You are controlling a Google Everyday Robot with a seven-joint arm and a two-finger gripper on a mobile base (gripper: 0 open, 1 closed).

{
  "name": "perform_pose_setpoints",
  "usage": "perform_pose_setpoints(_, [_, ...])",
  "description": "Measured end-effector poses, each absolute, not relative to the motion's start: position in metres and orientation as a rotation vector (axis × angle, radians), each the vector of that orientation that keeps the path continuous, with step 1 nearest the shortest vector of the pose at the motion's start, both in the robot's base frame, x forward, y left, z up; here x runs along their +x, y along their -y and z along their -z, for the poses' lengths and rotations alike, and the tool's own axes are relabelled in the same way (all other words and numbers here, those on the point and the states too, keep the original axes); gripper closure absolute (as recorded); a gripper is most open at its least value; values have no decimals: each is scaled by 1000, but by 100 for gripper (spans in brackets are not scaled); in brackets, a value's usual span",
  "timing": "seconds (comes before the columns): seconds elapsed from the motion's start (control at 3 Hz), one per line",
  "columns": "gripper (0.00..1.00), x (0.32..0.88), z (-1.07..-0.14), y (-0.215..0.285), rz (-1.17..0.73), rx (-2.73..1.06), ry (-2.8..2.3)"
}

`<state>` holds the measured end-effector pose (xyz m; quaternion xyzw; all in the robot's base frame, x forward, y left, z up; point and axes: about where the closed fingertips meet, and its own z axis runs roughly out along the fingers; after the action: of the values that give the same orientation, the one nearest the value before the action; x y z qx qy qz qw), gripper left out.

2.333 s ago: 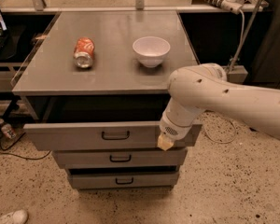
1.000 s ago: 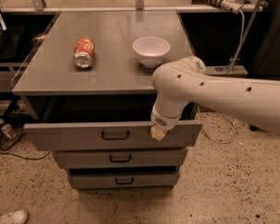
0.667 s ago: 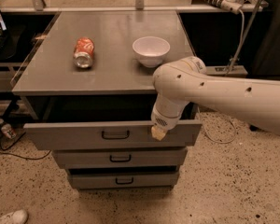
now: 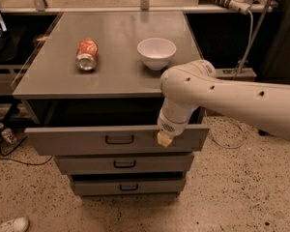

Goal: Close top drawer

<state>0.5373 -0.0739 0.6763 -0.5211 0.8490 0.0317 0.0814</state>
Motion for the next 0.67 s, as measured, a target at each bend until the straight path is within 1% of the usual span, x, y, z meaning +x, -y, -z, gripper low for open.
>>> perform_pose_setpoints(0.33, [11,537,-676,74,-95,-1557,-2537])
perform_pose_setpoints(0.67, [0,537,-676,74,-95,-1557,-2537])
